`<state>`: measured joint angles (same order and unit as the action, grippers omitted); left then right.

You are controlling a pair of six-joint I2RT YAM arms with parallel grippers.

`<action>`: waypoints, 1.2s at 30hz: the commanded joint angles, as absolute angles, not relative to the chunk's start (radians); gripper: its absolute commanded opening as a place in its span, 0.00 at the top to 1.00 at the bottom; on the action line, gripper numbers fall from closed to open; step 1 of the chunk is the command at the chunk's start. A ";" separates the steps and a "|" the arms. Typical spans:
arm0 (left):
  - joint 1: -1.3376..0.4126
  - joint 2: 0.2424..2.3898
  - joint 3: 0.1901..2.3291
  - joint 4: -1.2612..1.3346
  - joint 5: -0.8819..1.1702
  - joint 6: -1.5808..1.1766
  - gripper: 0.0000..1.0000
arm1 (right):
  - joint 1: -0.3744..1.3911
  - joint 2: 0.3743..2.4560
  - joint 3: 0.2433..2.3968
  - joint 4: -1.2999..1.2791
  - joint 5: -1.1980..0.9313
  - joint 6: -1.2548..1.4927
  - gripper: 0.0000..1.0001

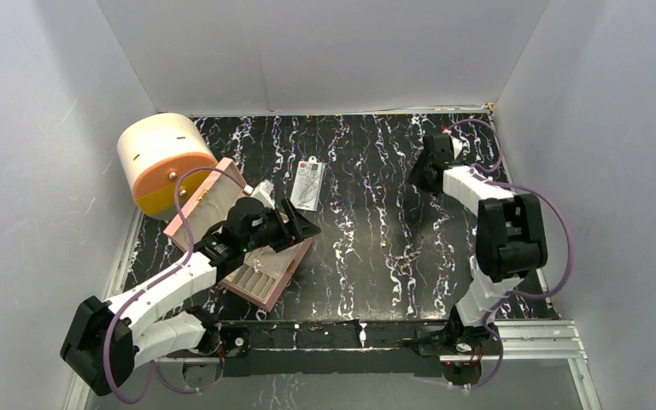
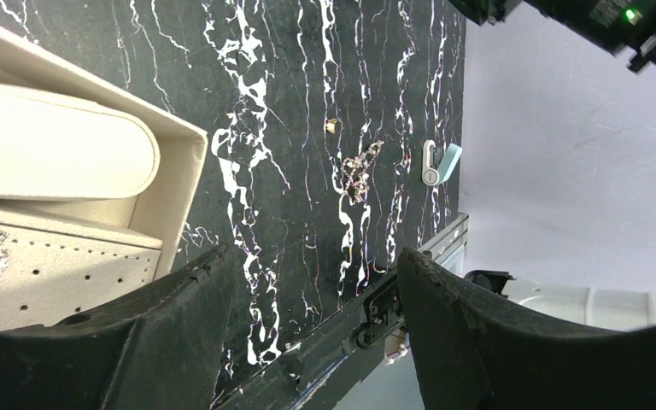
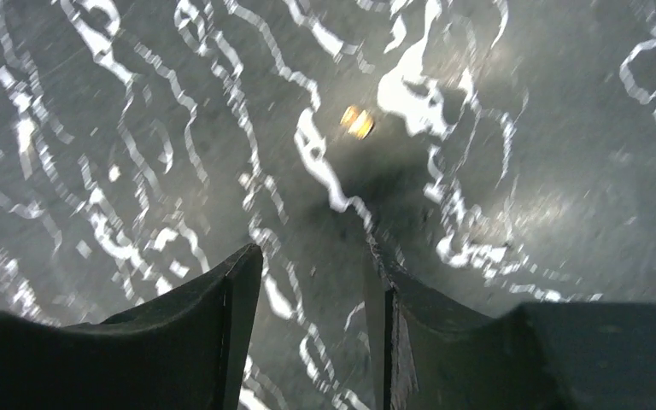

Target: Organize the mixed jewelry

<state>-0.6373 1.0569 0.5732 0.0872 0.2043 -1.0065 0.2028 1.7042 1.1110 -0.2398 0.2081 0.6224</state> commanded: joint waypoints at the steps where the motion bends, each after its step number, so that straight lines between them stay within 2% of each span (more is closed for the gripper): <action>1: -0.635 1.041 0.633 0.057 0.229 -0.935 0.33 | 0.191 1.794 1.234 -0.249 0.329 0.500 0.45; 7: -0.635 1.048 0.645 0.051 0.231 -0.918 0.33 | 0.180 1.905 1.330 -0.276 0.399 0.357 0.45; 11: -0.635 1.063 0.650 0.055 0.245 -0.914 0.34 | 0.157 1.974 1.392 -0.286 0.347 0.255 0.46; 16: -0.635 1.068 0.655 0.056 0.246 -0.912 0.34 | 0.149 2.018 1.437 -0.279 0.300 0.139 0.56; 20: -0.635 1.076 0.655 0.058 0.245 -0.913 0.35 | 0.149 2.035 1.461 -0.284 0.263 0.102 0.68; 27: -0.635 1.087 0.655 0.064 0.246 -0.916 0.35 | 0.149 2.032 1.467 -0.295 0.228 0.099 0.79; 30: -0.635 1.090 0.654 0.067 0.250 -0.916 0.36 | 0.149 2.035 1.475 -0.309 0.234 0.109 0.80; 36: -0.635 1.091 0.650 0.070 0.252 -0.916 0.36 | 0.148 2.027 1.472 -0.314 0.306 0.137 0.71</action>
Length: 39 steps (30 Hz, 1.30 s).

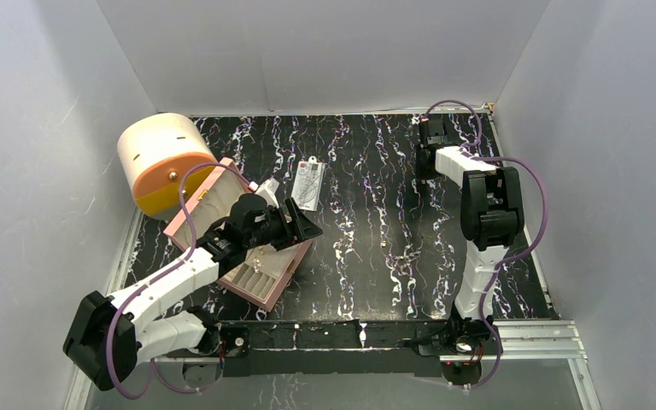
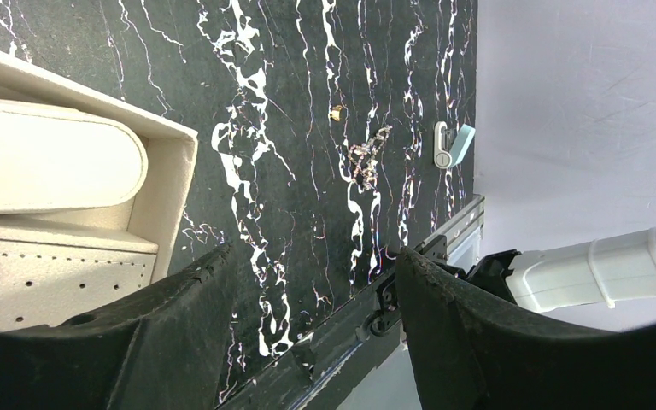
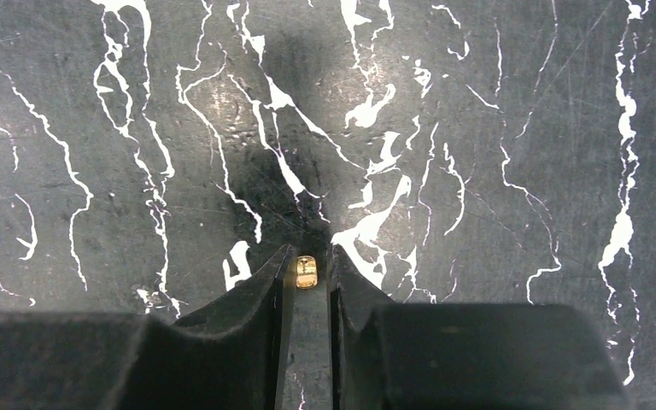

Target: Organize the mixed jewelry

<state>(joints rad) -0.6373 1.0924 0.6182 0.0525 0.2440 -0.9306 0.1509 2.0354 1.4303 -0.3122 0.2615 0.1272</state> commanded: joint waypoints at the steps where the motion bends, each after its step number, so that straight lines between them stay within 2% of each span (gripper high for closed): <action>1: -0.635 1.091 0.650 0.070 0.252 -0.916 0.36 | 0.149 2.026 1.472 -0.314 0.308 0.138 0.72; 14: -0.635 1.091 0.644 0.074 0.253 -0.916 0.36 | 0.148 2.041 1.479 -0.315 0.280 0.130 0.83; 22: -0.635 1.091 0.646 0.074 0.253 -0.917 0.36 | 0.149 2.032 1.475 -0.308 0.258 0.131 1.00; 30: -0.635 1.088 0.645 0.078 0.259 -0.921 0.36 | 0.148 1.962 1.431 -0.295 0.163 0.185 1.00; 39: -0.635 1.058 0.631 0.110 0.283 -0.944 0.28 | 0.151 1.734 1.219 -0.197 -0.171 0.367 1.00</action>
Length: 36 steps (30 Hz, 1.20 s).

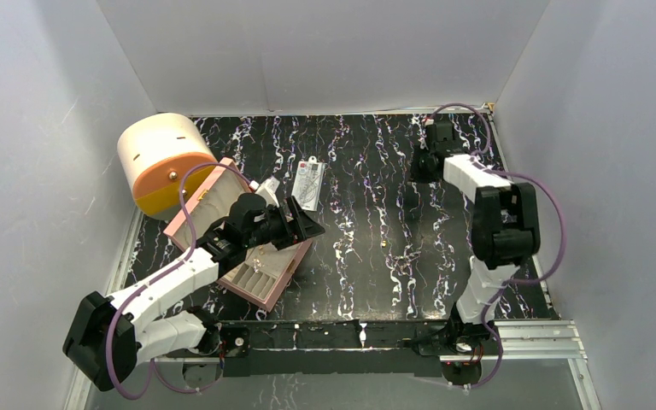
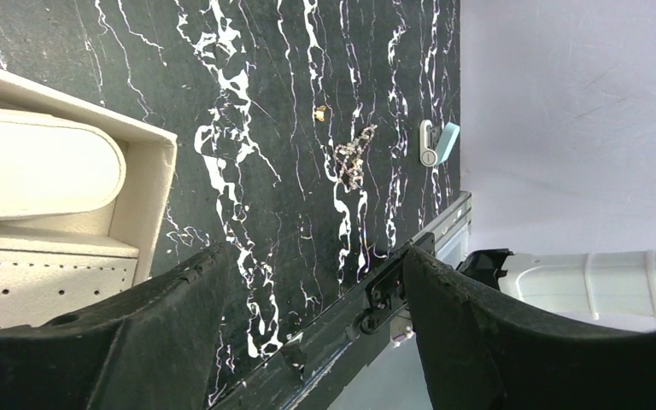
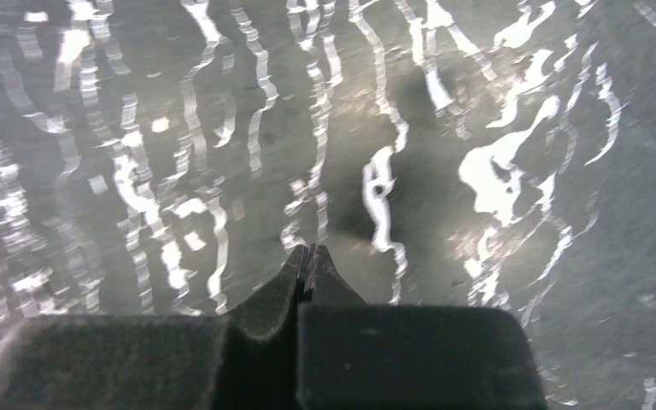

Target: Organize the mixed jewelry

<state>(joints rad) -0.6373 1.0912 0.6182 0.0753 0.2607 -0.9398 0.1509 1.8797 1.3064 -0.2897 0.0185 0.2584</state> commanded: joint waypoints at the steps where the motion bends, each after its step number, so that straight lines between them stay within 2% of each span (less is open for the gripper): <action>1: -0.635 1.055 0.628 0.114 0.283 -0.947 0.25 | 0.152 1.700 1.181 -0.176 -0.205 0.389 1.00; 9: -0.636 1.078 0.635 0.149 0.292 -0.972 0.23 | 0.184 1.461 0.935 -0.024 -0.405 0.519 1.00; 15: -0.637 1.116 0.673 0.150 0.292 -0.964 0.26 | 0.223 1.329 0.832 -0.008 -0.424 0.550 1.00; 26: -0.640 1.062 0.658 0.149 0.285 -0.957 0.26 | 0.253 1.187 0.774 -0.041 -0.453 0.619 1.00; 36: -0.640 1.028 0.605 0.167 0.220 -0.951 0.24 | 0.265 1.160 0.716 0.033 -0.499 0.671 1.00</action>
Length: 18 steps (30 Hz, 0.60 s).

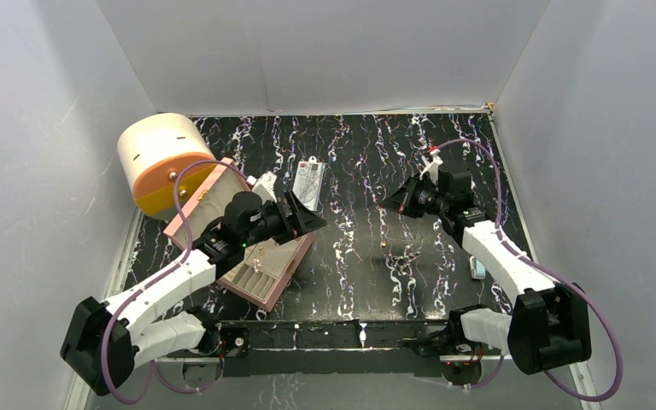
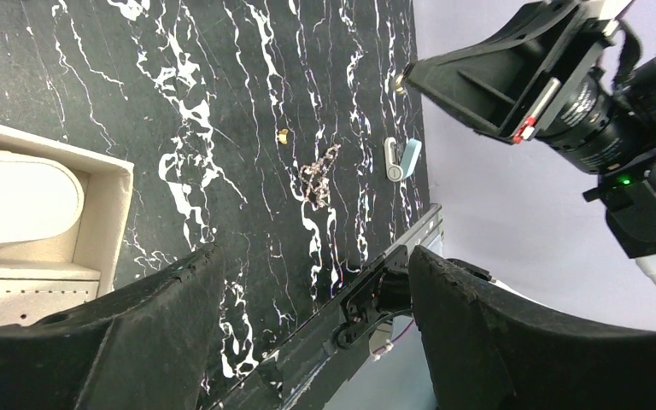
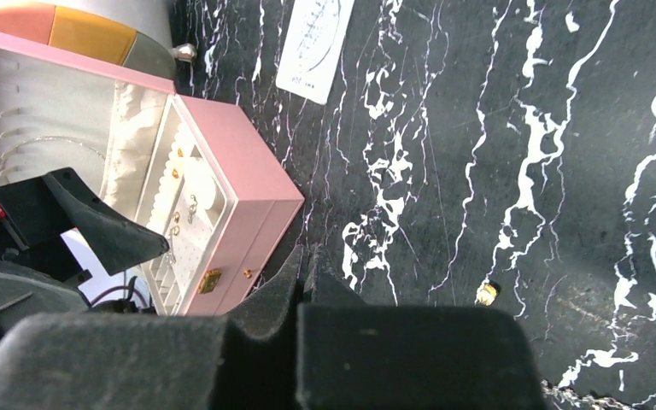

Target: Organize the mixed jewelry

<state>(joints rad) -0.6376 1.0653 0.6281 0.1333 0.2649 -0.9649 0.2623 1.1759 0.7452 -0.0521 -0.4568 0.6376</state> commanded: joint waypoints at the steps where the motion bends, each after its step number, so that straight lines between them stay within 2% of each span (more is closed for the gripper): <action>1: -0.640 1.029 0.592 0.188 0.216 -0.960 0.24 | 0.267 1.161 0.702 0.053 -0.509 0.680 1.00; 8: -0.643 1.102 0.484 0.492 0.280 -1.105 0.26 | 0.265 1.155 0.549 0.305 -0.628 0.877 1.00; 18: -0.690 1.206 0.536 0.549 0.275 -1.102 0.28 | 0.326 1.173 0.411 0.701 -0.707 1.150 1.00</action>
